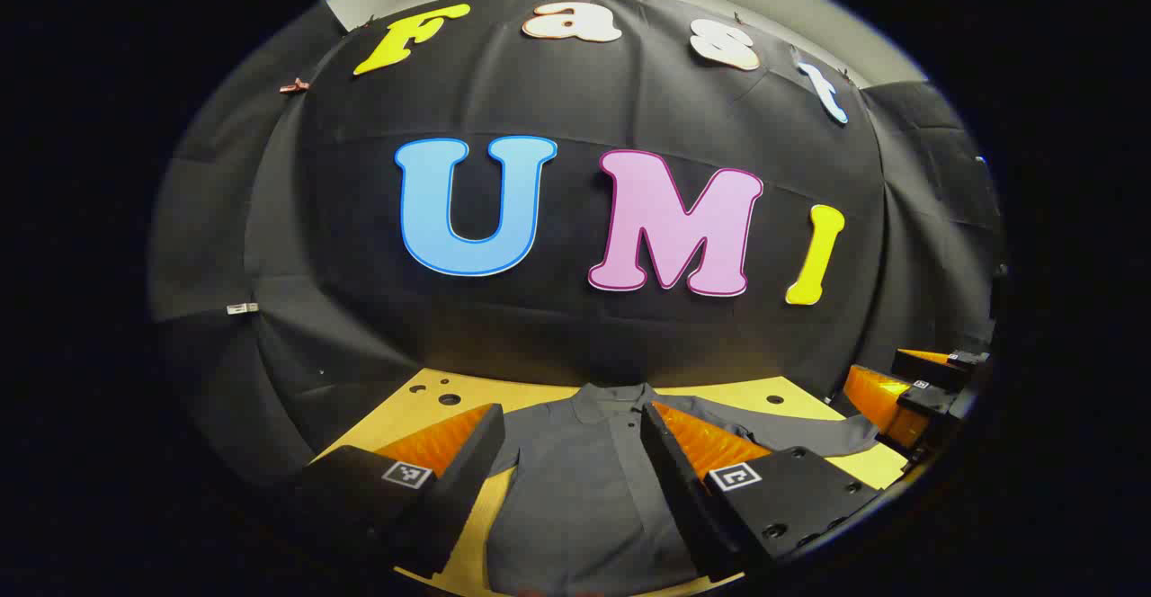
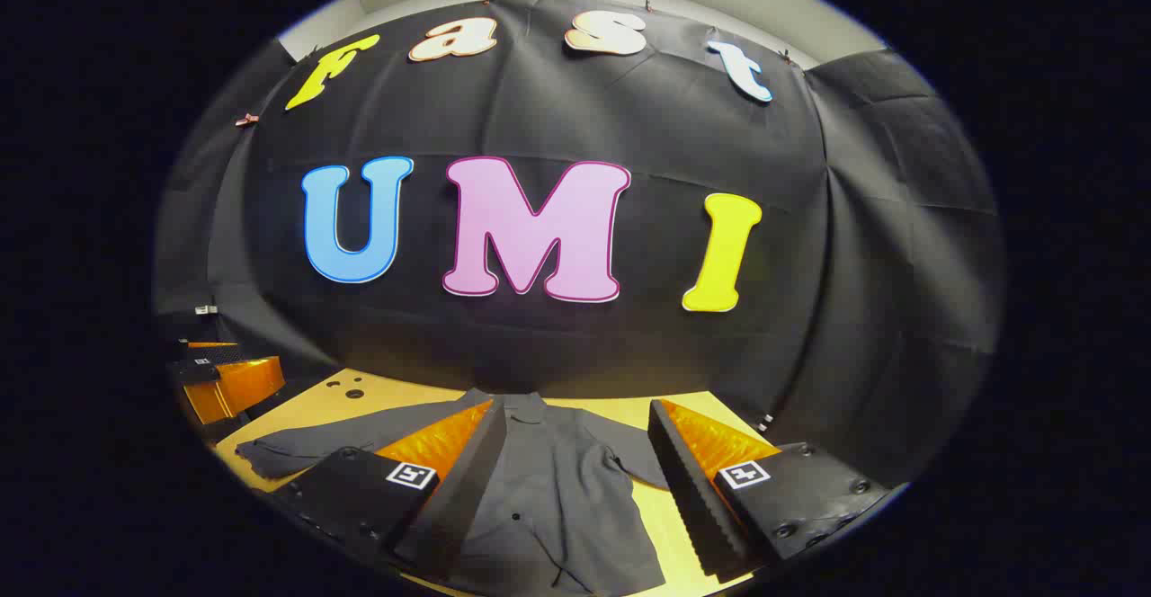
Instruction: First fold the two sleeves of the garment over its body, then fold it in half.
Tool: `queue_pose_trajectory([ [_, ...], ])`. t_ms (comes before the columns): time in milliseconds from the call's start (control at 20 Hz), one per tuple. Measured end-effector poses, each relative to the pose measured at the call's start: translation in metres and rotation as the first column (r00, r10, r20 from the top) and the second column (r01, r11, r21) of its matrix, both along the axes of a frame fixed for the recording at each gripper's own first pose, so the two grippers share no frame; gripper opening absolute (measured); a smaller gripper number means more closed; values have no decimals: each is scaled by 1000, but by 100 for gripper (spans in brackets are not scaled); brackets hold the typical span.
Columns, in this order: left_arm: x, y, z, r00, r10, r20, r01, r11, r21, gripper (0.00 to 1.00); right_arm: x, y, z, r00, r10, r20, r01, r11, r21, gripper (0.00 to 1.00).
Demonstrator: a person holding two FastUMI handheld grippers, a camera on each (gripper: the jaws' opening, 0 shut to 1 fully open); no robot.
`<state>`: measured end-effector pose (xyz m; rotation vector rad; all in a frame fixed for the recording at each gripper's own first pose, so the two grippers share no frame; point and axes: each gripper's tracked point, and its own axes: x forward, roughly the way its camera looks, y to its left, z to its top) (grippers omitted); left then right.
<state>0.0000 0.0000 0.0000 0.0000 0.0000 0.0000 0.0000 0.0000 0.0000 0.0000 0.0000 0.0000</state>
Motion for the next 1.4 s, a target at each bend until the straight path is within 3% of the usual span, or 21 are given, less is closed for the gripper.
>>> queue_pose_trajectory([
  [300,21,-2,-8,999,28,-27,-28,1000,-2,96,29,-8,-20,997,-3,-80,4,1000,7,98],
  [900,41,-10,-14,997,62,-37,-62,998,3,96,64,-26,-34,996,6,-84,-6,1000,2,98],
  [1050,45,-11,-20,995,81,-52,-80,997,11,96,75,-48,-46,993,-39,-113,34,998,-47,98],
  [1400,52,-13,-27,992,96,-82,-95,995,16,96,93,-120,-74,966,-165,-199,166,986,-9,98],
])
